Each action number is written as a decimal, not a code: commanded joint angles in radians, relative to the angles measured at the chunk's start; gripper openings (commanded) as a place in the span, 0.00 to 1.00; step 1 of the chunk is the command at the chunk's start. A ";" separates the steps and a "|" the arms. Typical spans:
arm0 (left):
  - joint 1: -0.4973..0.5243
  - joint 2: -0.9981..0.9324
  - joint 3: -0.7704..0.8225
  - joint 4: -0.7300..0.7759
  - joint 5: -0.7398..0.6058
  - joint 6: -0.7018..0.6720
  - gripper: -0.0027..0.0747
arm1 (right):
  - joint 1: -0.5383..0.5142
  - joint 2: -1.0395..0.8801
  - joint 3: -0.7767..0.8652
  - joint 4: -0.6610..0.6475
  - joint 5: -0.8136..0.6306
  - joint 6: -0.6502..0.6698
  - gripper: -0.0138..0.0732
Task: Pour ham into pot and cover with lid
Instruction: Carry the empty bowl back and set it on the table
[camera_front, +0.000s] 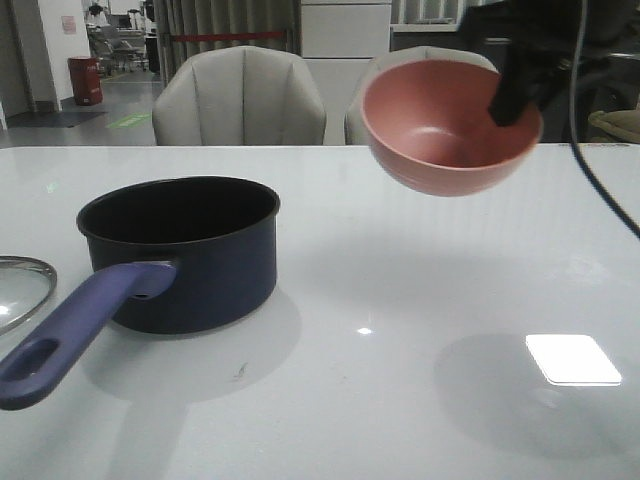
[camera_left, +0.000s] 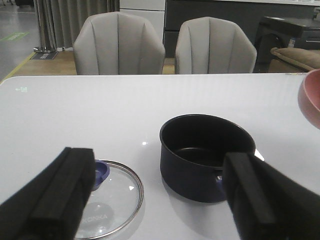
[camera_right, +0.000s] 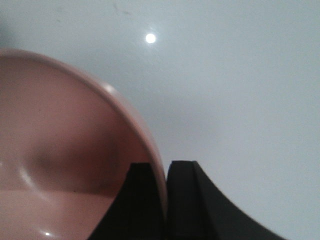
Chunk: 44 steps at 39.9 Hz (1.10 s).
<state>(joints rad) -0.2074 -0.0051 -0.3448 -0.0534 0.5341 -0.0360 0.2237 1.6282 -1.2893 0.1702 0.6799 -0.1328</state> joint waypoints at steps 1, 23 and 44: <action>-0.007 -0.017 -0.027 -0.004 -0.078 -0.001 0.76 | -0.071 -0.014 -0.035 0.023 0.022 0.009 0.30; -0.007 -0.017 -0.027 -0.004 -0.078 -0.001 0.76 | -0.156 0.191 -0.036 0.119 0.065 0.032 0.36; -0.007 -0.017 -0.027 -0.004 -0.078 -0.001 0.76 | -0.155 0.120 -0.125 0.044 0.219 -0.120 0.66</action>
<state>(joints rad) -0.2074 -0.0051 -0.3448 -0.0534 0.5341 -0.0360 0.0716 1.8616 -1.3747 0.2215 0.8810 -0.1832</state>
